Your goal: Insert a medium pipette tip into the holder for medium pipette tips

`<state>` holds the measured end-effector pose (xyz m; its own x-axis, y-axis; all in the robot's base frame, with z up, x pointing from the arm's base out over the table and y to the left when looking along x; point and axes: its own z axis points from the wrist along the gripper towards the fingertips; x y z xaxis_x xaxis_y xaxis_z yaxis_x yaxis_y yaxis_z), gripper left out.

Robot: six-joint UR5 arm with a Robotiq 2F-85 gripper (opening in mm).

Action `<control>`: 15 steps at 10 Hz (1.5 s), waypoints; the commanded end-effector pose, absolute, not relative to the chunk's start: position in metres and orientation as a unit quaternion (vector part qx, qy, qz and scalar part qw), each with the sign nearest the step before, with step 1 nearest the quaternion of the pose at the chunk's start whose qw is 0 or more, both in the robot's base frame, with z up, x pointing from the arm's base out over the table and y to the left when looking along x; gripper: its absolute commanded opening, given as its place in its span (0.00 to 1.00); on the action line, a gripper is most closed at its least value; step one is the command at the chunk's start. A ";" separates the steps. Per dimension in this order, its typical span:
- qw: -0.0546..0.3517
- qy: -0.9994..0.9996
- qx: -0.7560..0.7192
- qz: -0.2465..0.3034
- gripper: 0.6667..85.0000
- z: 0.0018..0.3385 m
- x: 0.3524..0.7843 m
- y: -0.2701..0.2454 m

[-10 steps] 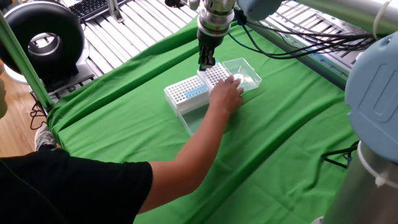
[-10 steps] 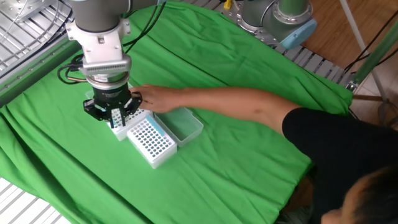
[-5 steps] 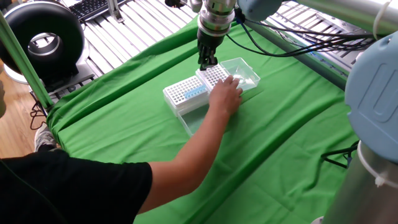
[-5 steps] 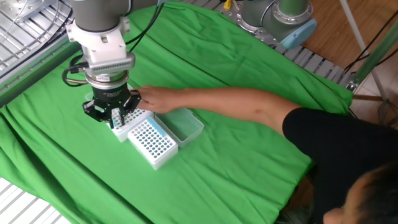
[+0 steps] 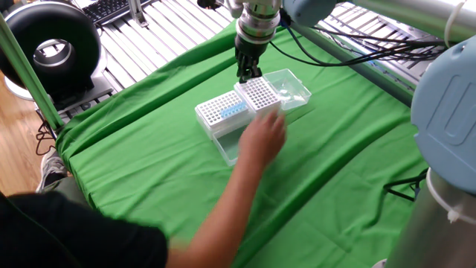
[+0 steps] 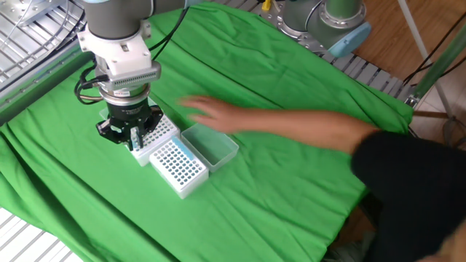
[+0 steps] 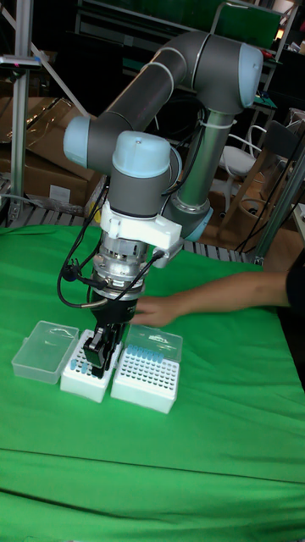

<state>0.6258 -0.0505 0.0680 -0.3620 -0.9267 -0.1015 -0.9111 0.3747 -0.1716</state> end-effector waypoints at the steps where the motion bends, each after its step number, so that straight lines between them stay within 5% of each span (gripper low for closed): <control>1: 0.097 0.827 -0.553 -0.043 0.25 0.066 0.628 -0.052; 8: 0.088 0.842 -0.530 -0.054 0.00 0.070 0.623 -0.061; 15: 0.068 0.855 -0.512 -0.042 0.00 0.102 0.614 -0.056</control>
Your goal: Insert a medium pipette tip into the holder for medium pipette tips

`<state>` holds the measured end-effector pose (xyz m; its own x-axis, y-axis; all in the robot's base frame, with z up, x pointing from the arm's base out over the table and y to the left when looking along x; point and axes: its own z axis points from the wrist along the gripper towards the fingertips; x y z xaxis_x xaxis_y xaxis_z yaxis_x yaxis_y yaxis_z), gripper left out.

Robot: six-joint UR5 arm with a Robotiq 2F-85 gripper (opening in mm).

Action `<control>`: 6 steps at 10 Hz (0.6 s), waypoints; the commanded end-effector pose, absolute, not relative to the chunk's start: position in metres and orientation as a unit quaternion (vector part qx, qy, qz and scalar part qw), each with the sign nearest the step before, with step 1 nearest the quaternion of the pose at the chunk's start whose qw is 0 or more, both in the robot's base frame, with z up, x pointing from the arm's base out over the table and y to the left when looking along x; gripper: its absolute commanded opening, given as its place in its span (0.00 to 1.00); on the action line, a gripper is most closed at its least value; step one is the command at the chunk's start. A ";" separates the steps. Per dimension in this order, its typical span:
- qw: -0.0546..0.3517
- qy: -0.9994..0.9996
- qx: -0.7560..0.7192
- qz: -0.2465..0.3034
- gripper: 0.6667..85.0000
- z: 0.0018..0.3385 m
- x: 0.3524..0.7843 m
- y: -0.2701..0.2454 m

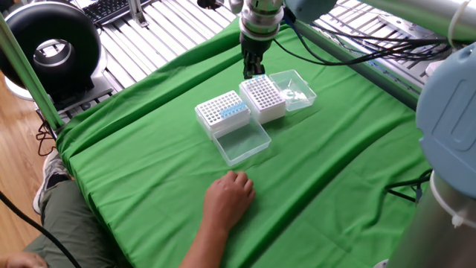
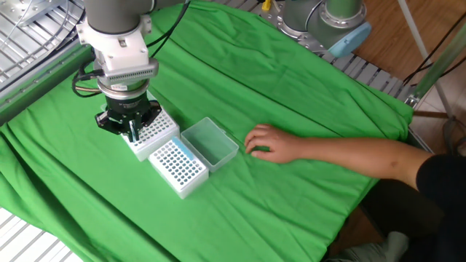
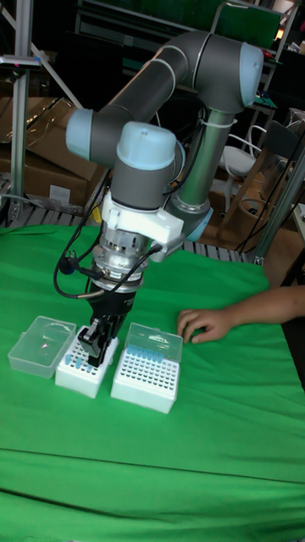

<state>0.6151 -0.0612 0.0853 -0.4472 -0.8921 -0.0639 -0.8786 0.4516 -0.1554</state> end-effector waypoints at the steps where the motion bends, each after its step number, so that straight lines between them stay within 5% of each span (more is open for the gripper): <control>1: 0.064 0.857 -0.510 -0.044 0.00 0.110 0.613 -0.055; 6: 0.047 0.873 -0.483 -0.047 0.00 0.152 0.608 -0.040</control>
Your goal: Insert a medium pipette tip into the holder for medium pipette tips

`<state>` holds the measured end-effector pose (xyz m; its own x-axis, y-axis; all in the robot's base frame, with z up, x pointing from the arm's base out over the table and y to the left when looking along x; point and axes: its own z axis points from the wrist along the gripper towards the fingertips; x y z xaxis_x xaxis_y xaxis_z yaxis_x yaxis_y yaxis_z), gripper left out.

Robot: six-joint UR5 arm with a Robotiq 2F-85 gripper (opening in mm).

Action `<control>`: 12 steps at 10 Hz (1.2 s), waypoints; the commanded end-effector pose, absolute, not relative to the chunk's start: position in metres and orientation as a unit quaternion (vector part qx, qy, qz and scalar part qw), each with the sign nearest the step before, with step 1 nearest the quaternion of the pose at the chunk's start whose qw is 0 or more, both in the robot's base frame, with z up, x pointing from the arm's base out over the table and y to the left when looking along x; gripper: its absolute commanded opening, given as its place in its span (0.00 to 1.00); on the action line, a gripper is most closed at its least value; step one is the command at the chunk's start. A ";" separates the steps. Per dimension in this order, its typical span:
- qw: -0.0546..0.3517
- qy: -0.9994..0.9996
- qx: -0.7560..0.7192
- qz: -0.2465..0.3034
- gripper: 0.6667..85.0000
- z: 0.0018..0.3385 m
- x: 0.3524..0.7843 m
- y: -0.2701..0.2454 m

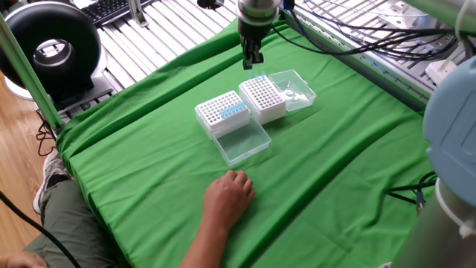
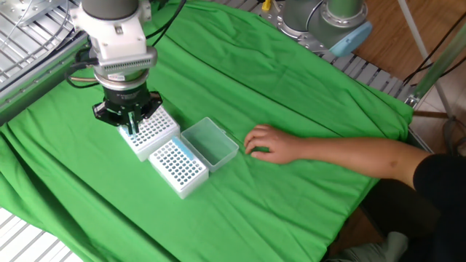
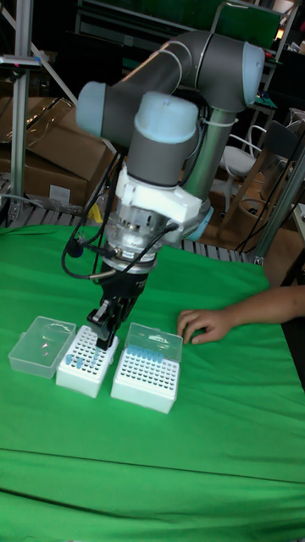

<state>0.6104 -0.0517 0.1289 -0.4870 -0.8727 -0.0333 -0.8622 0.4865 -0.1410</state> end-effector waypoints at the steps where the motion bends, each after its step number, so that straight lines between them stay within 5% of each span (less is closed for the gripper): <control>1: 0.048 0.886 -0.461 -0.032 0.00 0.155 0.606 -0.030; 6: 0.048 0.955 -0.287 0.063 0.00 0.158 0.597 0.041; 12: 0.056 0.980 -0.191 0.031 0.00 0.143 0.587 0.070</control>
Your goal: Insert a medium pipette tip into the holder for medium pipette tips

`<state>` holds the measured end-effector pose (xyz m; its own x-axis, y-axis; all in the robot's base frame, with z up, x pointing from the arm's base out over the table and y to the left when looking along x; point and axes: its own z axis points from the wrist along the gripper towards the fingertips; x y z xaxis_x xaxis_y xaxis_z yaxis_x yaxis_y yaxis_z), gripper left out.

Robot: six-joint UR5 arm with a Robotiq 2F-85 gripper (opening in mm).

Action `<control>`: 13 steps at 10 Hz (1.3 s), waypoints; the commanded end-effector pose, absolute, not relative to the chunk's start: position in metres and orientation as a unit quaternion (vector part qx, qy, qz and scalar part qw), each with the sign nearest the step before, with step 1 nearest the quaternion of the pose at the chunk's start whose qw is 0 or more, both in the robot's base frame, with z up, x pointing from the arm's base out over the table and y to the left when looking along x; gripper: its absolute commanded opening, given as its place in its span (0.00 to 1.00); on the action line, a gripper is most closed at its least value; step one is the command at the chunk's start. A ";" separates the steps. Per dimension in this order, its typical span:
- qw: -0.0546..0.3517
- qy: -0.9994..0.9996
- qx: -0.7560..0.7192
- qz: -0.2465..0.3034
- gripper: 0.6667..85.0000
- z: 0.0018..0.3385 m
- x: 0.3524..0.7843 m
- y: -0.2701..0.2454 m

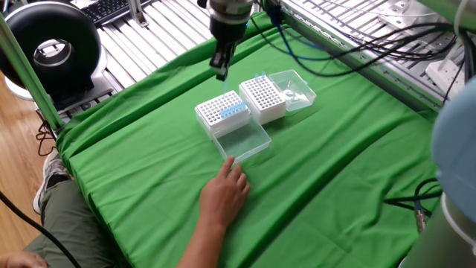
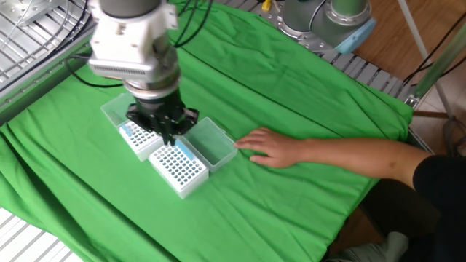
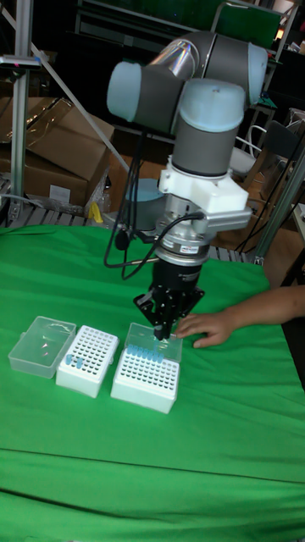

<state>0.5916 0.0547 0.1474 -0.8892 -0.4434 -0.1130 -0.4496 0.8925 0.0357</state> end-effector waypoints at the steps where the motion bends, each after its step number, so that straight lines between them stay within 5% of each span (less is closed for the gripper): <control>1: 0.057 0.982 -0.180 0.029 0.00 0.141 0.586 0.074; 13: 0.073 0.982 -0.176 0.003 0.00 0.106 0.577 0.073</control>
<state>0.5788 0.0720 0.1103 -0.9267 -0.3494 -0.1383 -0.3493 0.9367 -0.0251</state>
